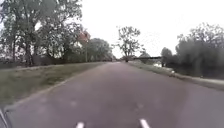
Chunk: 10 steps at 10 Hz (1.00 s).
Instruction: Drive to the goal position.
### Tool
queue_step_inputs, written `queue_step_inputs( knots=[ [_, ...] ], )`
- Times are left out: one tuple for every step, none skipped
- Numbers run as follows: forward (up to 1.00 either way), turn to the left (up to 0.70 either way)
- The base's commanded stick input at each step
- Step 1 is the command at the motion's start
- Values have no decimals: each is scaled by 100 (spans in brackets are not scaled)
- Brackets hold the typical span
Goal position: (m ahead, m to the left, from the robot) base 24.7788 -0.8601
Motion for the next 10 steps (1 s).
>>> queue_step_inputs(
  knots=[
    [70,0],
    [70,0],
    [70,0],
    [70,0],
    [70,0],
    [70,0],
    [70,0],
    [70,0],
    [70,0],
    [70,0]
  ],
)
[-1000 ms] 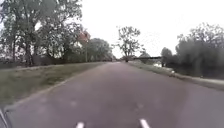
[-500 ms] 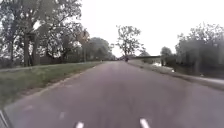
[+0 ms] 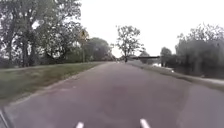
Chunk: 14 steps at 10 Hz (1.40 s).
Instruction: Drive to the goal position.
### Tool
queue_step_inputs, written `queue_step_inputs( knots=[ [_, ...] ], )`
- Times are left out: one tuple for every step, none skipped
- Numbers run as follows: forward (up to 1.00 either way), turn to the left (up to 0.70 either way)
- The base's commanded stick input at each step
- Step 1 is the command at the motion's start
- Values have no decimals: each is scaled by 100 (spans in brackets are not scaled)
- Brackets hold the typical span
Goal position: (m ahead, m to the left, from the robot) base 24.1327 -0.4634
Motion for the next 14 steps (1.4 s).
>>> queue_step_inputs(
  knots=[
    [70,0],
    [70,0],
    [70,0],
    [70,0],
    [70,0],
    [70,0],
    [70,0],
    [70,0],
    [70,0],
    [70,0],
    [70,0],
    [70,0],
    [70,0],
    [70,0]
  ],
)
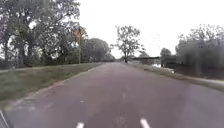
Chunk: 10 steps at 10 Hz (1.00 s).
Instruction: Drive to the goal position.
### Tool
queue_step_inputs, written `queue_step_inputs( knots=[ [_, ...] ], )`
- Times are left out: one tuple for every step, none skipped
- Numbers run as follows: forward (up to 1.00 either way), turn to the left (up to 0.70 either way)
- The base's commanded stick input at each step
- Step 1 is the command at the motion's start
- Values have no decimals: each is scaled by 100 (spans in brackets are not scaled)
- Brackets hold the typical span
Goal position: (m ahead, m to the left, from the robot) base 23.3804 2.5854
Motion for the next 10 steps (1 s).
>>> queue_step_inputs(
  knots=[
    [70,0],
    [70,0],
    [70,0],
    [70,0],
    [70,0],
    [70,0],
    [70,0],
    [70,0],
    [70,0],
    [70,0]
  ],
)
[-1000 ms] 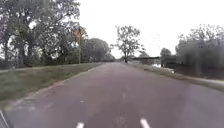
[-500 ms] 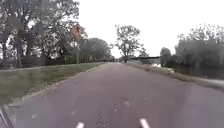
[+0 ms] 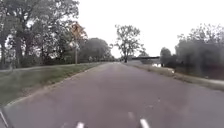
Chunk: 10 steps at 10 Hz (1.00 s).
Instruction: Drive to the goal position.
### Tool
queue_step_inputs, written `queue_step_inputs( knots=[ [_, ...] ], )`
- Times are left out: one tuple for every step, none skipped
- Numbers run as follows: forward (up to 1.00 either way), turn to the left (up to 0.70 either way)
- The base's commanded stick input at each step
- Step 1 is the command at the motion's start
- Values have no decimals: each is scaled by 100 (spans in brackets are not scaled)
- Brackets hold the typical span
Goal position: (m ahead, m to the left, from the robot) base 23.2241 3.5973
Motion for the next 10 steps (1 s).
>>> queue_step_inputs(
  knots=[
    [70,0],
    [70,0],
    [70,0],
    [70,0],
    [70,0],
    [70,0],
    [70,0],
    [70,0],
    [70,0],
    [70,0]
  ],
)
